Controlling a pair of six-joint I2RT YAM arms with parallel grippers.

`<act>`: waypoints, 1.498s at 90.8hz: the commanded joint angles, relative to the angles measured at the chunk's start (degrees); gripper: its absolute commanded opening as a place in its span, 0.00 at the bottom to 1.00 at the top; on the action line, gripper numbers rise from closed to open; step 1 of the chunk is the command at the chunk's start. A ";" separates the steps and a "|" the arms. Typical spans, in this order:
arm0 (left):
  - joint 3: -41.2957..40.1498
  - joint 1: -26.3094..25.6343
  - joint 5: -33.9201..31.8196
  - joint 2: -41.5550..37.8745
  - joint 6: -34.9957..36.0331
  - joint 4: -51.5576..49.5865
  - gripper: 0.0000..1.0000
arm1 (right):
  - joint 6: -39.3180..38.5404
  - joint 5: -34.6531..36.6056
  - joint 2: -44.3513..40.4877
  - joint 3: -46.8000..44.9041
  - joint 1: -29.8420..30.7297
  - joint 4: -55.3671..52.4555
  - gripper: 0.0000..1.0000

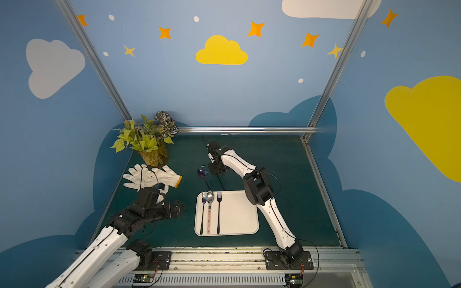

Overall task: Set the spoon and fork side by side
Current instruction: Pick up the spoon from the center of the board, then place the spoon on the tray.

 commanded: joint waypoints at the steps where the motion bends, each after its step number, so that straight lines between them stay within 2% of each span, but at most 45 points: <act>1: 0.65 -0.11 -0.56 -0.28 0.37 -0.77 1.00 | 1.14 -0.70 2.17 0.26 0.15 -2.10 0.23; 13: 0.67 -0.04 -0.65 -0.45 0.39 -0.77 1.00 | 1.13 1.15 1.04 -1.77 0.46 -2.11 0.16; 24: 0.54 -0.02 -0.74 -0.99 0.36 -0.70 1.00 | 1.41 3.36 -0.68 -4.54 0.64 -2.11 0.05; 47: 0.34 0.16 -0.91 -1.68 0.42 -0.37 1.00 | -1.27 6.97 -5.36 -3.78 -1.51 -2.19 0.00; 73: 0.09 0.24 -1.48 -2.93 0.24 -0.41 1.00 | -1.98 -0.89 -15.66 -3.10 -7.16 -4.25 0.00; 83: 0.14 0.31 -1.53 -3.27 0.21 -0.55 1.00 | 1.44 -3.20 -20.46 -4.63 -7.58 -8.25 0.00; 89: 0.14 0.33 -1.53 -3.53 0.22 -0.51 1.00 | 6.11 -5.30 -25.03 -9.83 -7.42 -8.61 0.00; 96: 0.06 0.33 -1.53 -3.81 0.19 -0.51 1.00 | 14.04 -6.77 -33.22 -21.93 -6.57 -5.41 0.00; 107: 0.05 0.33 -1.34 -4.39 0.23 -0.25 1.00 | 25.88 -8.02 -45.98 -42.77 -4.18 5.46 0.00; 116: -0.01 0.40 -0.88 -4.96 0.37 -0.07 1.00 | 32.05 -6.68 -53.80 -57.03 0.22 14.29 0.00; 124: -0.25 0.39 -0.51 -5.28 0.28 0.29 1.00 | 34.91 -6.29 -56.44 -64.93 3.76 20.20 0.00; 136: -0.48 0.40 0.26 -5.19 0.30 0.80 1.00 | 34.92 -5.61 -55.39 -70.10 7.38 26.33 0.00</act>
